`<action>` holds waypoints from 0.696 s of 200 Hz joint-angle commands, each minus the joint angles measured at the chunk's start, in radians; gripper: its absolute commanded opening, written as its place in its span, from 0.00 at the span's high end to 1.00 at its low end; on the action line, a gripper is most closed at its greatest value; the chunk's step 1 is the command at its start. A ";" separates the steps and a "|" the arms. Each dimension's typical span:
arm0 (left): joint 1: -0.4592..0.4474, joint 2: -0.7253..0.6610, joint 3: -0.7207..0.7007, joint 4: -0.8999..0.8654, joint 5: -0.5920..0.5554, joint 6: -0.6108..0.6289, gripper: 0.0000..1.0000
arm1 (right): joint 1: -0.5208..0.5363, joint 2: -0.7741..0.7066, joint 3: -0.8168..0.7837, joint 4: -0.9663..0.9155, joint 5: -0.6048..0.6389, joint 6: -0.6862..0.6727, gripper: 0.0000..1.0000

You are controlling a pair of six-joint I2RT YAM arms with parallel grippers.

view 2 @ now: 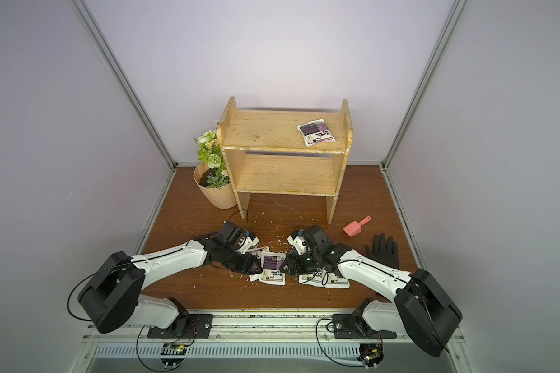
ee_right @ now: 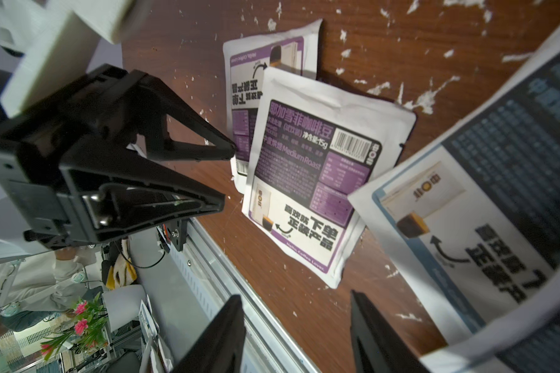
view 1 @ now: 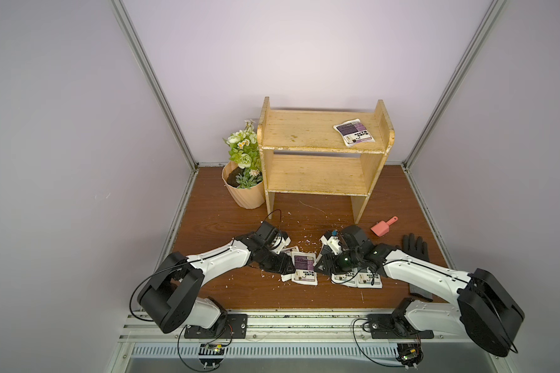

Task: Place the bagged coffee beans on the shelf by color
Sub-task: Pick up the bagged coffee beans at the center of the board.

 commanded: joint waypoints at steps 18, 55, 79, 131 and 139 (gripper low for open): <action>-0.019 0.065 0.017 0.077 -0.032 -0.028 0.37 | 0.005 0.078 -0.014 0.108 -0.046 -0.041 0.45; -0.049 0.143 0.046 0.110 -0.009 -0.013 0.37 | 0.006 0.127 -0.023 0.150 -0.029 -0.067 0.46; -0.058 0.193 0.055 0.115 0.010 -0.007 0.39 | 0.005 0.172 -0.010 0.180 -0.036 -0.086 0.46; -0.059 0.204 0.092 0.120 0.022 -0.003 0.48 | 0.005 0.280 0.022 0.237 -0.113 -0.096 0.50; -0.059 0.203 0.097 0.119 0.025 -0.004 0.51 | 0.006 0.285 0.027 0.238 -0.116 -0.100 0.50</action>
